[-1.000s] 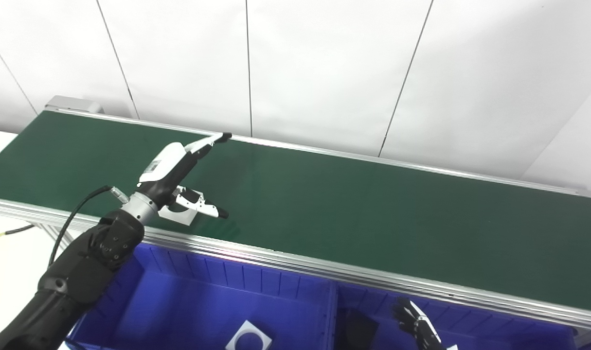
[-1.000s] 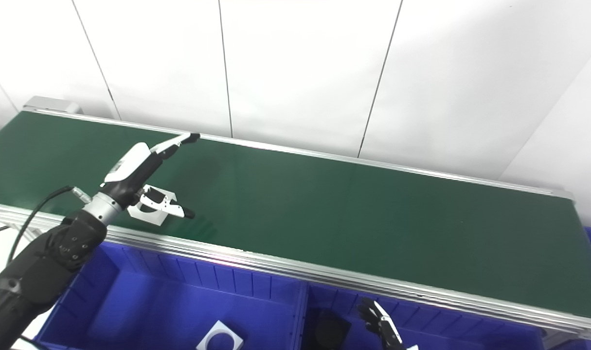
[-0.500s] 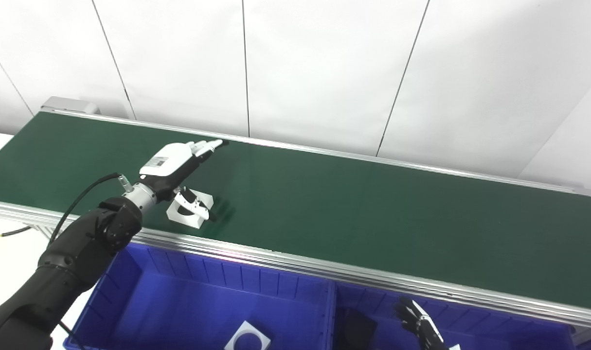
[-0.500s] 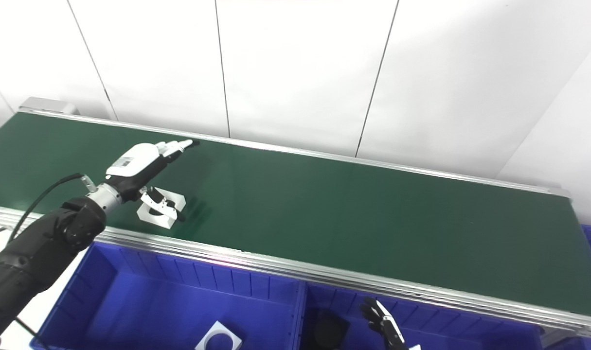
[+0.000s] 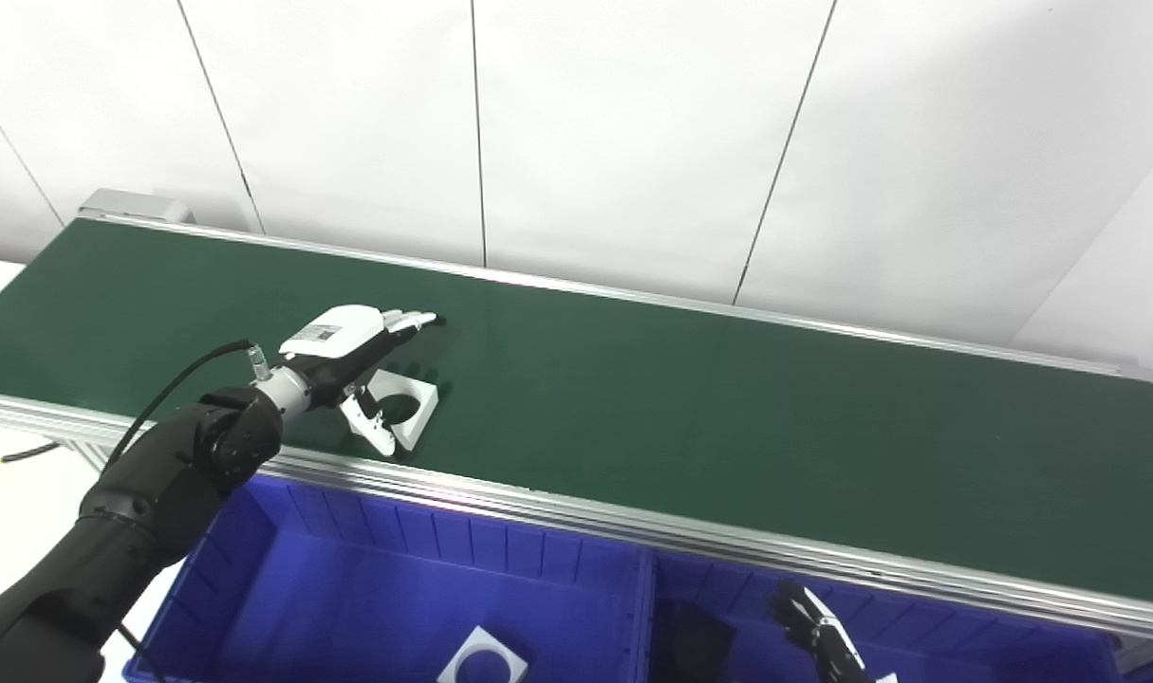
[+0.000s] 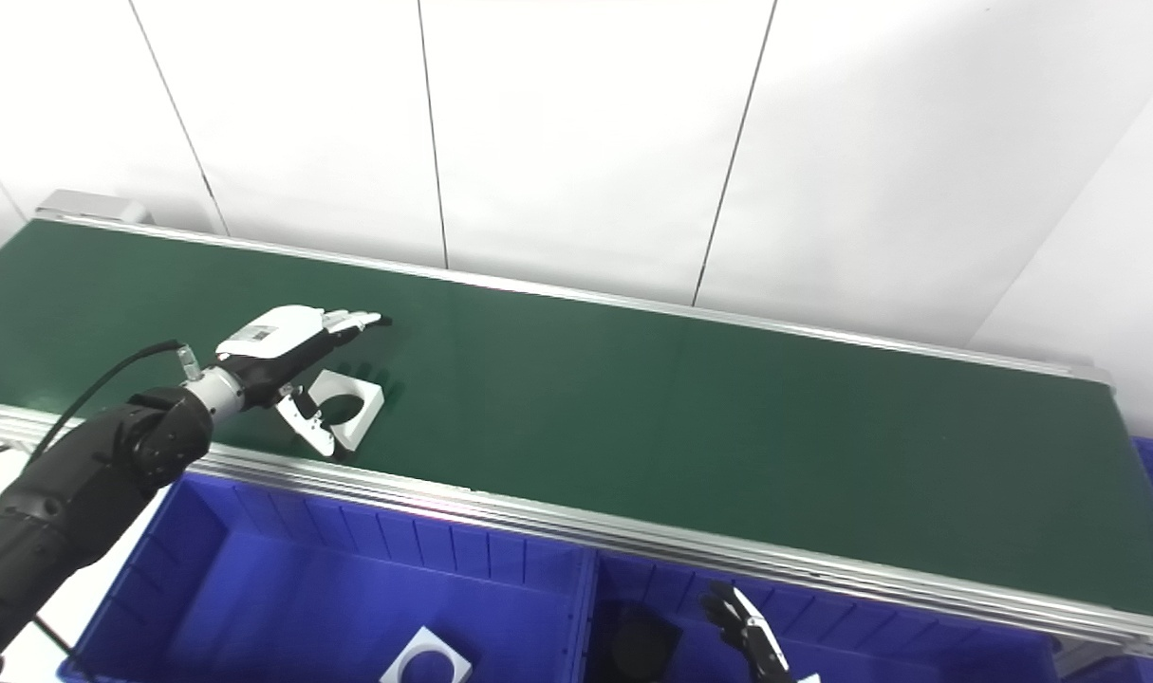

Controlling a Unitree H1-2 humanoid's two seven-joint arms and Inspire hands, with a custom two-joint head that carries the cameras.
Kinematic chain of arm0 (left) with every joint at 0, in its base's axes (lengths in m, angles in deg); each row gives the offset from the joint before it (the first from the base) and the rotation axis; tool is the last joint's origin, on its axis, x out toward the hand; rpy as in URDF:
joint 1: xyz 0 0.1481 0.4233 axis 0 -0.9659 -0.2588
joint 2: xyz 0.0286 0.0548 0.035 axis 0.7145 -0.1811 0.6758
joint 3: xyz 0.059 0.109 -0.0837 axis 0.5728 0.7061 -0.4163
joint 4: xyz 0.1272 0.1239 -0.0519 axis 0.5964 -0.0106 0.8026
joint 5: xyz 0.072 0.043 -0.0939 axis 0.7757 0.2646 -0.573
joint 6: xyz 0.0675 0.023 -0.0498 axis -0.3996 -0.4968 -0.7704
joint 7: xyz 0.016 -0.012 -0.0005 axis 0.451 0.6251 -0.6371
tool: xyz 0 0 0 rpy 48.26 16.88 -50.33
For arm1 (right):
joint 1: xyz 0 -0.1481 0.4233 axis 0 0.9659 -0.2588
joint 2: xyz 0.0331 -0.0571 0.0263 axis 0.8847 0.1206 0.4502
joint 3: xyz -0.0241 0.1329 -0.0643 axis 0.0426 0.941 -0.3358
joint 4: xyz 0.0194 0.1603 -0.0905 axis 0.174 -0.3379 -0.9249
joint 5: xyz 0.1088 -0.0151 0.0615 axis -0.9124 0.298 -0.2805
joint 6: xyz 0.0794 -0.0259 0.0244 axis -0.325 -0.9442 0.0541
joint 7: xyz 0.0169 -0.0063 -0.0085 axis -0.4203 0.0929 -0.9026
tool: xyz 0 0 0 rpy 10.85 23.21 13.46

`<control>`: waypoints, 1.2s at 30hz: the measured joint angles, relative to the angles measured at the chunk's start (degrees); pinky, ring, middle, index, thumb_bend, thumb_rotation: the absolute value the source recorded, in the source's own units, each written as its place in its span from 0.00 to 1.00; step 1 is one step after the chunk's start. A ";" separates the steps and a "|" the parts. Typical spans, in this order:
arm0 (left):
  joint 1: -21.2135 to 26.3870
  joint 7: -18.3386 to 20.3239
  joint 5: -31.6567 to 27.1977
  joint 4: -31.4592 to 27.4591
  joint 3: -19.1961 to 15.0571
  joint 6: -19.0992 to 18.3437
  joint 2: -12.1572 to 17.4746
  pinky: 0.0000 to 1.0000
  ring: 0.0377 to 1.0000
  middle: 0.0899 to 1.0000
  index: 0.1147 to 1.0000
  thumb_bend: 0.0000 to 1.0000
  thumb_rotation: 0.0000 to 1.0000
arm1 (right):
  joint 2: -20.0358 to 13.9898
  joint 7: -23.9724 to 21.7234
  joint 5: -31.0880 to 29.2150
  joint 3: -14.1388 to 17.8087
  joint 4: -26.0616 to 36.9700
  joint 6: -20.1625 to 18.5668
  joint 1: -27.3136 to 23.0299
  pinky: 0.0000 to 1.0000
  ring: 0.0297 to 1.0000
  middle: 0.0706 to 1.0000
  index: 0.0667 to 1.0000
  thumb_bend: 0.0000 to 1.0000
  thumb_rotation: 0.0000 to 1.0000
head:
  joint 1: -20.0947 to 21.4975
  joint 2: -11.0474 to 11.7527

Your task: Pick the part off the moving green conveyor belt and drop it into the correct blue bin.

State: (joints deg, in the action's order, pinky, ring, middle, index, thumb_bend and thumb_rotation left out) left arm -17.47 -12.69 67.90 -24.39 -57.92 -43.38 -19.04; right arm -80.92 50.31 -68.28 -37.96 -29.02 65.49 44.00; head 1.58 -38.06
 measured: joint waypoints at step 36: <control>-7.28 -11.77 -16.91 -12.51 -2.85 7.09 -2.25 0.46 0.45 0.46 0.39 0.50 0.00 | 0.78 -0.62 0.40 0.62 1.46 0.00 1.03 0.81 0.80 0.78 0.82 0.75 0.44 | 5.09 -2.37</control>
State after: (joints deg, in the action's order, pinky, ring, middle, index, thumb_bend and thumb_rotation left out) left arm -24.75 -24.46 50.99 -36.90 -60.77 -36.29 -21.29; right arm -80.14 49.69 -67.89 -37.34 -27.55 65.50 45.02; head 6.67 -40.43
